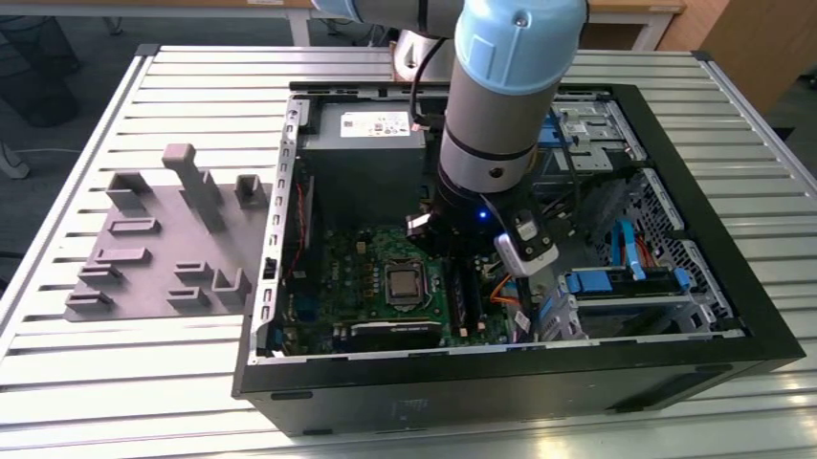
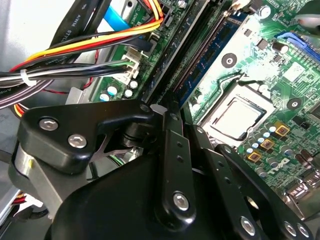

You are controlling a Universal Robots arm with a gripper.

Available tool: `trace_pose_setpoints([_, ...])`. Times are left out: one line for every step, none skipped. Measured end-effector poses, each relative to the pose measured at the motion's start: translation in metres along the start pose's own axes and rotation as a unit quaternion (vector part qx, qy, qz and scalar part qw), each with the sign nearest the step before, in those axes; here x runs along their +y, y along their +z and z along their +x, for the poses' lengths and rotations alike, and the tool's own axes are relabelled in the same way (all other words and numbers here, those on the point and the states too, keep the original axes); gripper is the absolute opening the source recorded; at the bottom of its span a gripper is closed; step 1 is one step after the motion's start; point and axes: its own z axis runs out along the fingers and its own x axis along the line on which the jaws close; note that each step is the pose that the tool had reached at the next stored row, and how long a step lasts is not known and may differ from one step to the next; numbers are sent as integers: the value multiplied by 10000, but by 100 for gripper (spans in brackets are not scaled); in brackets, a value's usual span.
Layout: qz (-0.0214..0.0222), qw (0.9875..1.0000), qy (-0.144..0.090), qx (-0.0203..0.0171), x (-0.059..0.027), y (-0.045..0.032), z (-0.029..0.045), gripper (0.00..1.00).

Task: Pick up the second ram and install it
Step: 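Press down the second ram until it locks into place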

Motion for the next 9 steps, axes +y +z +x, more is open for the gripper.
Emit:
trace_pose_setpoints([0, 10000, 0, 0, 0, 1, 0, 14])
trace_pose_setpoints([-1, 10000, 0, 0, 0, 3, 0, 14])
trace_pose_setpoints([-1, 10000, 0, -1, 0, 3, 0, 14])
trace_pose_setpoints([-1, 10000, 0, 0, 0, 4, 0, 14])
trace_pose_setpoints([-1, 10000, 0, 0, 0, 4, 0, 14])
trace_pose_setpoints([-1, 10000, 0, 0, 0, 6, 0, 14])
trace_pose_setpoints([-1, 10000, 0, 0, 0, 6, 0, 14])
trace_pose_setpoints([-1, 10000, 0, 0, 0, 7, 0, 14])
trace_pose_setpoints([-2, 10000, 0, 0, 0, 8, 0, 14])
